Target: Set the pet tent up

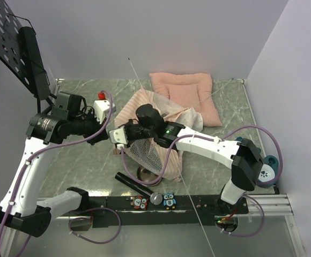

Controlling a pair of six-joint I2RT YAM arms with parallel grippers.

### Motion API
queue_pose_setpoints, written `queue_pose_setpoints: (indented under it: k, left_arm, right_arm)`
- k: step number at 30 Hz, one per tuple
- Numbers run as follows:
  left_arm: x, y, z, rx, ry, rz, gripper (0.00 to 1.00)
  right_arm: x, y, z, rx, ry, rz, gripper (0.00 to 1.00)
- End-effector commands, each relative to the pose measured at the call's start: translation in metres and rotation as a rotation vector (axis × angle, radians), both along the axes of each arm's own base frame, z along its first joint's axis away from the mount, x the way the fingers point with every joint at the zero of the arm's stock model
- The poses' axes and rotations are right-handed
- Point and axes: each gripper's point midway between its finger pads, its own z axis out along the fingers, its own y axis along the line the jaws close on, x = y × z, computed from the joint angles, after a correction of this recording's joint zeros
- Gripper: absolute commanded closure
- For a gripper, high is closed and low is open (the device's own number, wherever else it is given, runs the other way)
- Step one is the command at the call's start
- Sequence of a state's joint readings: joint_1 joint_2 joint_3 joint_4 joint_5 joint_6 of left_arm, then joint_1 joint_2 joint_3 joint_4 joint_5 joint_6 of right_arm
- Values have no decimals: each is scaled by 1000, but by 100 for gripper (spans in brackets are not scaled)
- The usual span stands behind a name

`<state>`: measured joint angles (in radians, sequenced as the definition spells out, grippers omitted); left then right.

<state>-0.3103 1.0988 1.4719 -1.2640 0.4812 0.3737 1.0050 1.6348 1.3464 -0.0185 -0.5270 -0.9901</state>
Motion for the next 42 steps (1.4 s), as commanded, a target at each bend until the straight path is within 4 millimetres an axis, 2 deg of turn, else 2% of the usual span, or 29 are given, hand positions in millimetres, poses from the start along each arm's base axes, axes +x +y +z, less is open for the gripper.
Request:
queue_pose_setpoints:
  k: [1, 2, 3, 5, 6, 8, 11, 15, 17, 20, 22, 28, 31, 35, 42]
  left_arm:
    - [12, -15, 26, -121, -108, 17, 73]
    - [14, -15, 36, -160, -164, 25, 51]
    - [12, -17, 44, -203, -214, 24, 33]
    - [11, -22, 69, -316, -356, 42, 8]
    - [10, -23, 80, -359, -421, 43, 1]
    - [9, -25, 92, -413, -481, 40, 0]
    - [11, -31, 93, -442, -493, 13, 0]
    - [9, -31, 103, -520, -605, 21, 0]
    - [7, -33, 98, -551, -612, 18, 0]
    - [5, -36, 73, -552, -577, -1, 0]
    - [15, -34, 48, -537, -566, 33, 0]
    - [39, -41, 1, -522, -600, 20, 0]
    - [50, -47, -30, -493, -593, -28, 0]
    - [63, -56, -50, -505, -605, -67, 2]
    - [81, -82, -52, -553, -611, -134, 10]
  right_arm:
    - [13, -4, 36, 106, -32, -29, 100]
    - [17, -8, 35, 104, -25, -41, 100]
    - [26, -16, 36, 103, -17, -63, 100]
    - [38, -28, 35, 102, -2, -94, 100]
    - [42, -34, 34, 104, 12, -107, 100]
    - [48, -45, 39, 117, 29, -126, 100]
    - [59, -60, 49, 146, 49, -157, 100]
    - [74, -78, 63, 181, 65, -199, 100]
    - [83, -88, 69, 203, 79, -222, 100]
    - [90, -98, 76, 226, 92, -233, 100]
    - [91, -103, 82, 243, 95, -230, 100]
    - [86, -110, 93, 273, 97, -218, 100]
    - [85, -111, 97, 289, 102, -219, 100]
    - [85, -116, 103, 309, 111, -226, 100]
    - [84, -122, 99, 316, 124, -229, 100]
